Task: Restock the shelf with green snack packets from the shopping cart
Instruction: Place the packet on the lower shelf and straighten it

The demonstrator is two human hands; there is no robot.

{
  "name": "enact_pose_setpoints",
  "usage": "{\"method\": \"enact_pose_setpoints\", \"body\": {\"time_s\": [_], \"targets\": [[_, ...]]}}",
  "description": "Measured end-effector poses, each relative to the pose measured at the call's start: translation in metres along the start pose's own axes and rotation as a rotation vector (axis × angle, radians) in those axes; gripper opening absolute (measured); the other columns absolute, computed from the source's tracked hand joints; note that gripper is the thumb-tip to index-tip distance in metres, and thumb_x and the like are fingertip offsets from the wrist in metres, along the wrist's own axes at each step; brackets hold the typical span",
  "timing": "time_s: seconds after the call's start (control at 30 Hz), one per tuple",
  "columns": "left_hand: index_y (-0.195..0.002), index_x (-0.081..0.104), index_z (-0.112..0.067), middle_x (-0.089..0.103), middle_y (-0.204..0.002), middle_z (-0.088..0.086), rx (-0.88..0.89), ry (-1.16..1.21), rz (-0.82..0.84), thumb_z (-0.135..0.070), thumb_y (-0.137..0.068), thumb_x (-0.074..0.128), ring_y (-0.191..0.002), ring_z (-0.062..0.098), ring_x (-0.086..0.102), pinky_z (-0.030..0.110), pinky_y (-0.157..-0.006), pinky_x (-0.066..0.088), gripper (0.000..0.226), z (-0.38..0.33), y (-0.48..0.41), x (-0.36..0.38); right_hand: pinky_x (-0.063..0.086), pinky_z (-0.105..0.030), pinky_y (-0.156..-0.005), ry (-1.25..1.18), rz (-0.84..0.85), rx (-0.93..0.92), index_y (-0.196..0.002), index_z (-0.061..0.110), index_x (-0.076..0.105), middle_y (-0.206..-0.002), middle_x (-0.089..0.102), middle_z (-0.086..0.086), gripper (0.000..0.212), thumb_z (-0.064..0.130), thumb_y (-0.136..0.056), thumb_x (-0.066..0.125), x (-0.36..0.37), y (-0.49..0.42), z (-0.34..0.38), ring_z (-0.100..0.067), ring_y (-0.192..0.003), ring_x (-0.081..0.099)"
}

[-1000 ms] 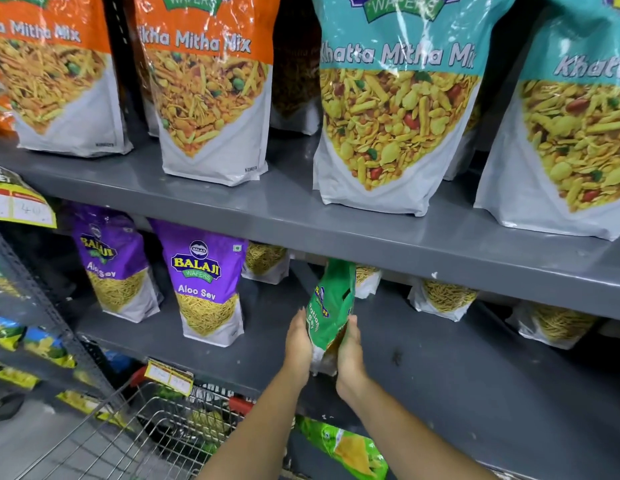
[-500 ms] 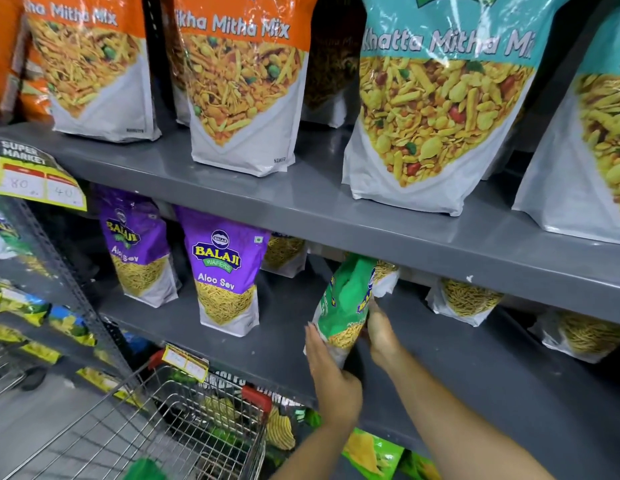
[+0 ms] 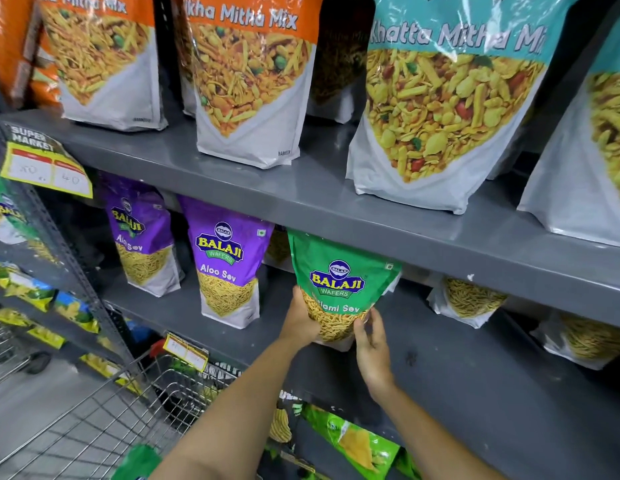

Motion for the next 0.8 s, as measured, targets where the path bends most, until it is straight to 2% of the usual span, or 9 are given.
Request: {"method": "enact_pose_setpoints", "body": {"time_s": [0.13, 0.17, 0.37, 0.43, 0.5, 0.57, 0.67, 0.73, 0.8], "targets": [[-0.119, 0.030, -0.033, 0.055, -0.125, -0.001, 0.003, 0.002, 0.031, -0.022, -0.057, 0.080, -0.116, 0.015, 0.055, 0.041, -0.102, 0.046, 0.080, 0.006, -0.005, -0.001, 0.045, -0.028, -0.098, 0.042, 0.002, -0.033, -0.132, 0.026, 0.041, -0.128, 0.056, 0.000, 0.035, 0.025, -0.098, 0.047, 0.003, 0.002, -0.005, -0.013, -0.119, 0.052], [-0.118, 0.030, -0.034, 0.055, -0.124, -0.002, 0.001, 0.003, 0.029, -0.021, -0.058, 0.080, -0.116, 0.014, 0.055, 0.041, -0.102, 0.047, 0.079, 0.008, -0.006, -0.001, 0.044, -0.029, -0.098, 0.041, 0.004, -0.042, -0.133, 0.025, 0.041, -0.129, 0.056, -0.001, 0.036, 0.026, -0.097, 0.047, 0.003, 0.001, -0.006, -0.013, -0.119, 0.052], [-0.121, 0.032, -0.035, 0.055, -0.126, -0.004, 0.042, -0.023, 0.047, -0.021, -0.062, 0.080, -0.119, 0.014, 0.054, 0.035, -0.100, 0.047, 0.078, 0.008, -0.003, -0.003, 0.045, -0.004, -0.082, 0.009, 0.008, -0.051, -0.122, 0.034, 0.041, -0.117, 0.058, 0.012, 0.029, 0.018, -0.098, 0.046, 0.002, 0.001, -0.002, 0.007, -0.105, 0.054], [-0.126, 0.036, -0.034, 0.055, -0.128, -0.005, 0.078, -0.049, -0.019, -0.032, -0.055, 0.083, -0.122, 0.012, 0.052, 0.037, -0.101, 0.048, 0.085, 0.020, -0.005, -0.003, 0.041, -0.008, -0.092, -0.088, -0.014, -0.012, -0.133, 0.028, 0.037, -0.124, 0.052, 0.017, 0.037, 0.021, -0.098, 0.046, 0.001, 0.005, -0.002, 0.003, -0.111, 0.050], [-0.132, 0.039, -0.030, 0.052, -0.135, -0.004, 0.106, -0.118, -0.125, -0.035, -0.057, 0.079, -0.129, 0.014, 0.047, 0.041, -0.106, 0.043, 0.085, 0.039, -0.001, -0.007, 0.036, -0.026, -0.101, -0.149, -0.223, 0.070, -0.139, 0.026, 0.036, -0.124, 0.048, 0.012, 0.044, 0.029, -0.097, 0.048, -0.008, 0.013, -0.008, -0.006, -0.114, 0.046], [-0.139, 0.037, -0.019, 0.042, -0.145, 0.000, 0.119, -0.046, -0.195, -0.016, -0.070, 0.059, -0.137, 0.013, 0.037, 0.035, -0.117, 0.029, 0.073, 0.037, 0.033, -0.018, 0.044, -0.030, -0.088, -0.224, -0.473, -0.023, -0.117, 0.038, 0.051, -0.103, 0.058, 0.009, 0.031, 0.031, -0.087, 0.048, -0.018, 0.029, -0.011, -0.010, -0.095, 0.056], [-0.136, 0.040, -0.023, 0.043, -0.144, -0.005, 0.161, 0.044, -0.302, 0.005, -0.068, 0.039, -0.138, 0.007, 0.036, 0.022, -0.115, 0.027, 0.074, 0.033, 0.091, -0.043, 0.043, -0.006, -0.055, -0.307, -0.556, -0.068, -0.092, 0.040, 0.054, -0.078, 0.061, 0.014, 0.028, 0.016, -0.084, 0.042, -0.002, 0.062, -0.012, 0.006, -0.057, 0.056], [-0.132, 0.043, -0.025, 0.049, -0.135, -0.009, 0.136, 0.089, -0.504, 0.010, -0.068, 0.040, -0.130, 0.004, 0.044, 0.016, -0.109, 0.032, 0.073, 0.054, 0.123, -0.067, 0.041, -0.005, -0.048, -0.296, -0.397, -0.034, -0.087, 0.041, 0.058, -0.070, 0.064, 0.013, 0.029, 0.015, -0.084, 0.045, 0.035, 0.089, -0.019, 0.005, -0.050, 0.053], [-0.129, 0.042, -0.028, 0.050, -0.126, -0.009, 0.002, 0.101, -0.729, 0.010, -0.068, 0.043, -0.121, 0.005, 0.048, 0.018, -0.107, 0.034, 0.072, 0.088, 0.147, -0.098, 0.042, -0.005, -0.052, -0.220, -0.167, 0.008, -0.085, 0.043, 0.062, -0.072, 0.063, 0.008, 0.022, 0.025, -0.078, 0.051, 0.080, 0.112, -0.026, 0.004, -0.054, 0.054]]}}
Point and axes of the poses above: each hand's wrist, its own y-axis away from the middle knuckle, its own x-axis out of the palm, z = x × y, the point moved 2 cm from there along -y, towards the middle knuckle
